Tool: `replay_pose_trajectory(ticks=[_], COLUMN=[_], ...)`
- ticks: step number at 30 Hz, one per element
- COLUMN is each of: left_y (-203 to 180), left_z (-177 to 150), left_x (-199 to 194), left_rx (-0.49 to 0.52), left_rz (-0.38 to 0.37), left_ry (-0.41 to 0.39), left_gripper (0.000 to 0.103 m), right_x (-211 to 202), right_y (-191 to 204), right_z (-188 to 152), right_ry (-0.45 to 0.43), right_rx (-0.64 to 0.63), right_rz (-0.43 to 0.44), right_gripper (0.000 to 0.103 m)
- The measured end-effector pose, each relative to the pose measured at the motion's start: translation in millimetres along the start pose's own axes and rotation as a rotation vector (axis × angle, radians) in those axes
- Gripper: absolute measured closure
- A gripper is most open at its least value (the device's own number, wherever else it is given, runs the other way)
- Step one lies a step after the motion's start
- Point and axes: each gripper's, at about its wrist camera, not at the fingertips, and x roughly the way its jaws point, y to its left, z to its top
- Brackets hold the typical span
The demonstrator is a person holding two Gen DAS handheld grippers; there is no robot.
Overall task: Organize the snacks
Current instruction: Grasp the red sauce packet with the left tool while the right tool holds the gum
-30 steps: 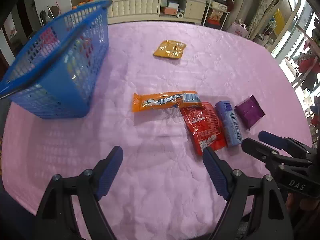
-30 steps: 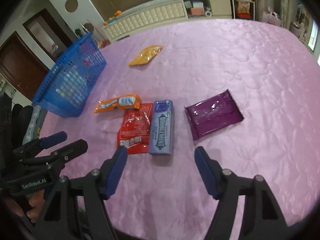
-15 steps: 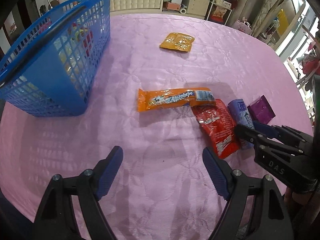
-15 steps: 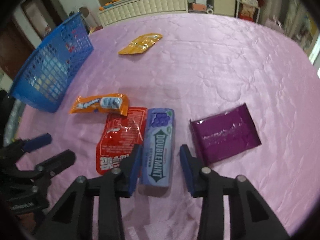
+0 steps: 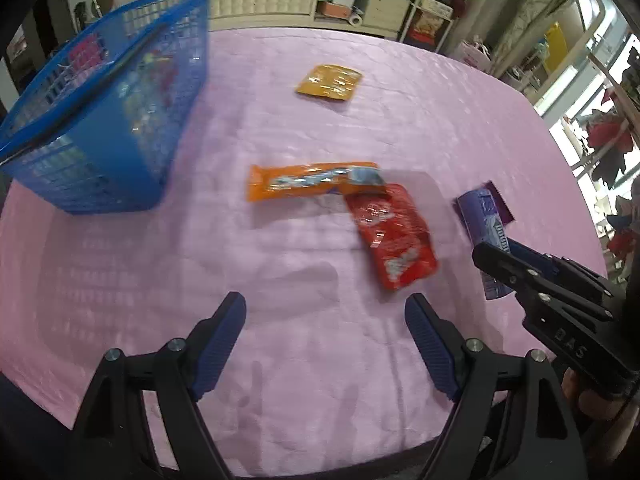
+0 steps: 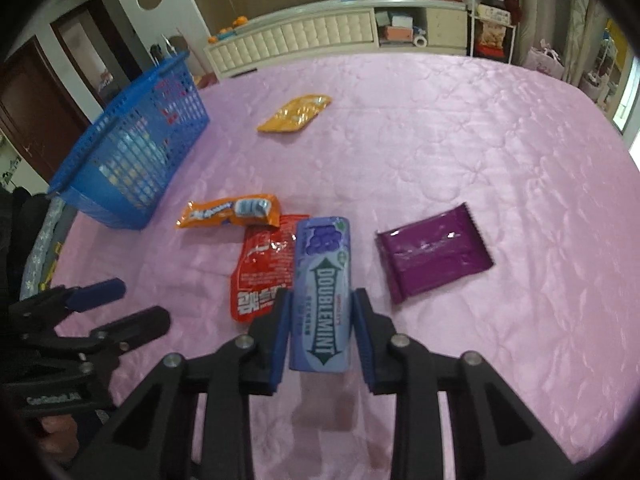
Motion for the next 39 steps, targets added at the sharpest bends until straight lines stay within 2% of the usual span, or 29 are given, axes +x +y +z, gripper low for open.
replay_pose_trajectory(ticks=[2,5,11,14,21,32,39], left_y=[-12,-31,-43,-46,-49,-75,-79], left_z=[4,13,30,37,49,64,72], left_x=[4,14,44,57,81,96,103], left_rx=[0.024,0.055,0.011,-0.003,-0.037,0.059,0.029], left_rz=[0.001,0.041,0.027,0.065,0.084,0.137,0.153], left_ry=[0.012,0.012,0.073,0.061,0.065,0.058,0.067], left_gripper=[0.023,0.023,0.023,0.023,0.023,0.021,0.021], right_x=[-8,-12,-9,-3,0,3,2], right_y=[-8,-20,-40,-50,-50,-59,-61], right_z=[-1,1,5,4,2,2,0], right_ry=[-0.018,-0.040,-0.068,-0.070,-0.071,-0.058,-0.055], right_rx=[0.013,0.037,0.051,0.062,0.039,0.073,0.079], right_rz=[0.005,0.000,-0.025,-0.023,-0.015,0.014,0.022], right_gripper=[0.068,0.068,0.068,0.068,0.068,0.068,0.068])
